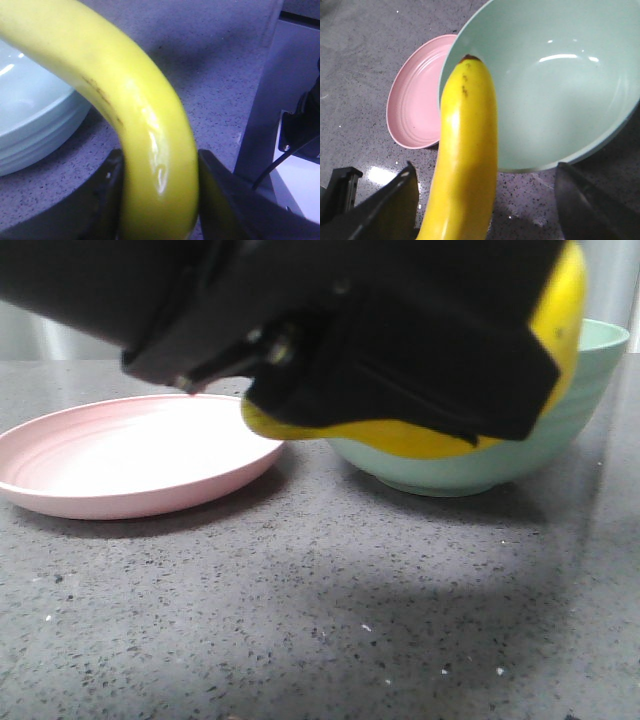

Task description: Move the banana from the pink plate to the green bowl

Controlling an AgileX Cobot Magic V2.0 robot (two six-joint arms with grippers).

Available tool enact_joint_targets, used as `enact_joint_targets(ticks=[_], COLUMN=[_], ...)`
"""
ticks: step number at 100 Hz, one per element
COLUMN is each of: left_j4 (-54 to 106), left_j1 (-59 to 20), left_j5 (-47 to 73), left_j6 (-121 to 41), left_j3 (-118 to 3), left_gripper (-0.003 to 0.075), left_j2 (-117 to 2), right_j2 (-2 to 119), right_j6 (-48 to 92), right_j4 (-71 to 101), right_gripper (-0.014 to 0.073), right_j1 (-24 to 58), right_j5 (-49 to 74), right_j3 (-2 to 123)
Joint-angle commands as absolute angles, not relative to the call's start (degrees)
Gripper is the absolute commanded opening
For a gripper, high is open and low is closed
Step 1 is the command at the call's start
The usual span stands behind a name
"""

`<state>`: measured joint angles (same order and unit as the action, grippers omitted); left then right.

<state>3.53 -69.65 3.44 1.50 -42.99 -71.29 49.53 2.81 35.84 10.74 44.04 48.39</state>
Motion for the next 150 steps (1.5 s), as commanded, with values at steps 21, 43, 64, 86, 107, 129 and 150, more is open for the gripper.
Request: enact_joint_targets(ticks=[21, 43, 64, 86, 107, 129, 150], left_j4=[3.65, 3.65, 3.65, 3.65, 3.92, 0.9, 1.07], left_j1=[-70.3, -70.3, -70.3, -70.3, -70.3, -64.36, -56.97], left_j5=[-2.22, -2.22, -2.22, -2.22, -2.22, -2.22, -2.22], left_j6=[1.89, 1.89, 1.89, 1.89, 1.89, 1.89, 1.89], left_j3=[-45.21, -45.21, -45.21, -45.21, -45.21, -45.21, -45.21], left_gripper=[-0.002, -0.002, -0.002, 0.0037, 0.0375, 0.0405, 0.0405], left_j2=[-70.27, -70.27, -70.27, -70.27, -70.01, -62.73, -49.7], right_j2=[56.67, 60.34, 60.85, 60.98, 60.98, 60.74, 60.74], right_j6=[11.65, 14.1, 16.24, 16.24, 16.24, 16.24, 16.24], right_j4=[46.96, 49.33, 50.09, 50.09, 50.09, 50.22, 48.83], right_gripper=[0.0481, 0.0481, 0.0396, 0.0129, 0.0041, 0.004, 0.004], right_j1=[10.83, 11.11, 11.97, 11.97, 11.97, 11.97, 11.75], right_j5=[38.4, 38.33, 37.83, 37.83, 38.04, 38.25, 35.56], right_j3=[50.37, 51.35, 52.11, 52.11, 52.11, 52.91, 57.77])
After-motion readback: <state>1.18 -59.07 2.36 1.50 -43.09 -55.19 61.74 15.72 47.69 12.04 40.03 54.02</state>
